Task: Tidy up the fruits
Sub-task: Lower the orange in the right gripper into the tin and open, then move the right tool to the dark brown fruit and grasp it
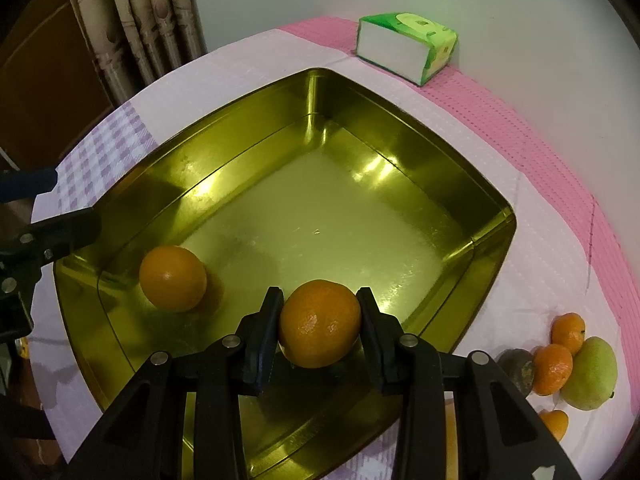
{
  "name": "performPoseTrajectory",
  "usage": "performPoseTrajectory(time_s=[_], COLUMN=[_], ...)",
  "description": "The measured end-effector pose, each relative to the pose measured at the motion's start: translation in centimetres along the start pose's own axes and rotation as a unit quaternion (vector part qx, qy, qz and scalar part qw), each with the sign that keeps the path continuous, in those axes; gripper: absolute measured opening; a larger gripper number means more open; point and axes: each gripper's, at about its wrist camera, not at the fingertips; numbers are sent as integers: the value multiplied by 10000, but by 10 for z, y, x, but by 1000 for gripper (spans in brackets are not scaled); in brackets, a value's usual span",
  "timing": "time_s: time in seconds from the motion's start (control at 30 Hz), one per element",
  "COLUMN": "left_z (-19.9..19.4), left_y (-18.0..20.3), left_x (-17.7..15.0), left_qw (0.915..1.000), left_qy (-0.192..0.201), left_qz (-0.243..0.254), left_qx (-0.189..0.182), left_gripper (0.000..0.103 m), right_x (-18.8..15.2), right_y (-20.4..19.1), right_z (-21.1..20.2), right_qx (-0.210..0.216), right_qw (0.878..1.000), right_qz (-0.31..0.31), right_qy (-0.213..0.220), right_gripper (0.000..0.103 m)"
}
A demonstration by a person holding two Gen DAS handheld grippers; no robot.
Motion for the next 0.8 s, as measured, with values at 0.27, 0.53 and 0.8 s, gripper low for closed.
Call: performPoseTrajectory(time_s=[0.27, 0.53, 0.8], left_z=[1, 1, -1], left_y=[0, 3, 8], left_x=[-1, -1, -3], left_qw=[10000, 10000, 9999], left_qy=[-32, -21, 8], left_qz=[-2, 40, 139], left_qx=[-13, -70, -90], left_gripper=[79, 79, 79], right_x=[-1, -2, -20], right_y=[0, 6, 21], right_z=[-1, -20, -60], right_qx=[-2, 71, 27], right_qw=[10000, 9993, 9962], right_qz=[26, 251, 576], right_qy=[20, 286, 648], right_gripper=[35, 40, 50])
Point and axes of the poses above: each gripper's, at about its wrist camera, not at the fingertips, and z roughly the way its jaws point, y to its right, x to its top, and after that the axes turned 13 degrees about -z, right-handed
